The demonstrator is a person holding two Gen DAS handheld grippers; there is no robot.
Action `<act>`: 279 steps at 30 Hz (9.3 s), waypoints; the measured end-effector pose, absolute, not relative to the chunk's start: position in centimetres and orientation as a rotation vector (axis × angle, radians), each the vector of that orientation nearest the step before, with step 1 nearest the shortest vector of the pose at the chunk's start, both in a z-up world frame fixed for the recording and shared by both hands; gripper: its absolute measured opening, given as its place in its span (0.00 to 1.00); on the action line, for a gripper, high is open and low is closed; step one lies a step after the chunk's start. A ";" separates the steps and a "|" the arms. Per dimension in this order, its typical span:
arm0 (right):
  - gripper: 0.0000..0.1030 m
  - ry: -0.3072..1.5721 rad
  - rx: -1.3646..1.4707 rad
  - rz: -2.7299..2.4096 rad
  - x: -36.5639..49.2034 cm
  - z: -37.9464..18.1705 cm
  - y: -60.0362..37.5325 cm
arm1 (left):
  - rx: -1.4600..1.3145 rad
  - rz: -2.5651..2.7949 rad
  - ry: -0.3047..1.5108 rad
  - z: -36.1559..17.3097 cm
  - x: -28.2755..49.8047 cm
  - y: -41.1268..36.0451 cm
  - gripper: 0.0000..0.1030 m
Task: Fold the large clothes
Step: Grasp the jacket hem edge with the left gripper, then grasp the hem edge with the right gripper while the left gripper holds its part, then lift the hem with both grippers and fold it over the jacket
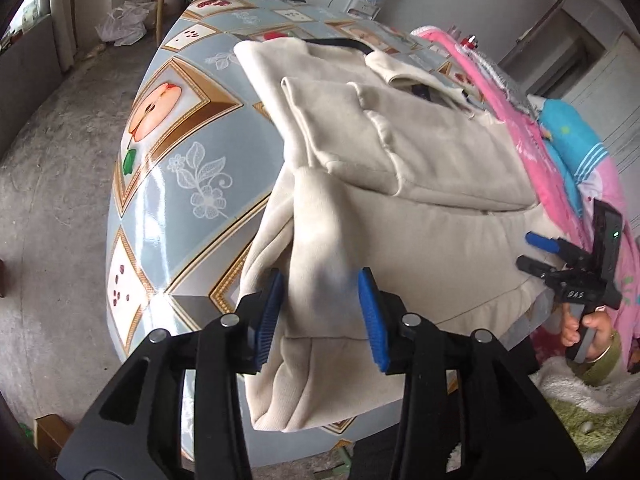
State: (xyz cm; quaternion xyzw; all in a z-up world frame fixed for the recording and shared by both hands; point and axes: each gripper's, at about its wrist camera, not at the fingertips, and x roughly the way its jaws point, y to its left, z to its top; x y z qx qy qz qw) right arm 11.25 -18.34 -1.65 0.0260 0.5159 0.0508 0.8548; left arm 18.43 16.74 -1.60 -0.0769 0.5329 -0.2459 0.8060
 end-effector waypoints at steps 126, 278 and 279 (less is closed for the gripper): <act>0.43 1.101 0.553 0.263 11.4 -1.3 -35.2 | 0.177 -0.273 1.032 -1.2 17.9 9.9 0.20; 0.07 0.690 0.034 -0.177 18.0 8.7 -30.4 | 0.061 -0.256 0.695 7.7 25.7 8.5 0.04; 0.07 0.709 0.027 -0.177 18.7 7.9 -30.4 | 0.077 -0.249 0.718 6.7 26.4 8.3 0.04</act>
